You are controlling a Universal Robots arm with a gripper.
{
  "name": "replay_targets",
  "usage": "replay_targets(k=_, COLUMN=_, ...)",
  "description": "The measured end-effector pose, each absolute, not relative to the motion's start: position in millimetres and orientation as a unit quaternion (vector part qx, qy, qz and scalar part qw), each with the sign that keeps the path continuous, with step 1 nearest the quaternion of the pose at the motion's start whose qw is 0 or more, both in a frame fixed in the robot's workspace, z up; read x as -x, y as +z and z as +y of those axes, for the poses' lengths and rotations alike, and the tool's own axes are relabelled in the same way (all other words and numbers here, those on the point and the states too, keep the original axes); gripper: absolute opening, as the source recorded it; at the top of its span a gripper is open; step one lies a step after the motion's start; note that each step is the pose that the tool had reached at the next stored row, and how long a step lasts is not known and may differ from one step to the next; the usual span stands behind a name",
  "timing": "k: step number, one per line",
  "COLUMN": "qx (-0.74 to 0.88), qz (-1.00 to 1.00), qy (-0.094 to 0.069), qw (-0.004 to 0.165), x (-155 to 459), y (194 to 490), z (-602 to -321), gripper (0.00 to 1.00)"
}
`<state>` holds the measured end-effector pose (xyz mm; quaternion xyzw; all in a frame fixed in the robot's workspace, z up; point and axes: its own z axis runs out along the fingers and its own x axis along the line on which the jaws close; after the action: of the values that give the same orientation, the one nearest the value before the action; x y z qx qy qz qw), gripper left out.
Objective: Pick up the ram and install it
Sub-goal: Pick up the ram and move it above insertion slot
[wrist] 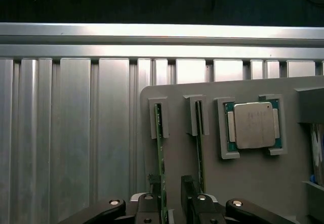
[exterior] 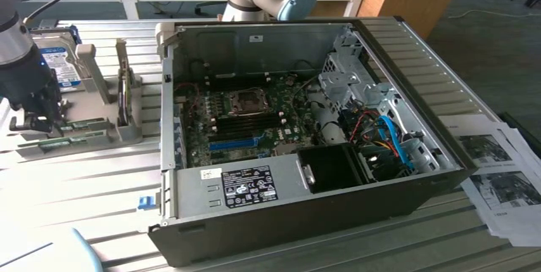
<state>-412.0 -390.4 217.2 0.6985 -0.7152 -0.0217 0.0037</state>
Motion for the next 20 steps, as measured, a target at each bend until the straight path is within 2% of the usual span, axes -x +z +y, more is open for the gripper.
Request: replay_targets(k=20, qx=-0.699, qz=-0.715, qy=-0.022, qw=0.004, x=394, y=215, z=-390, gripper=0.29)
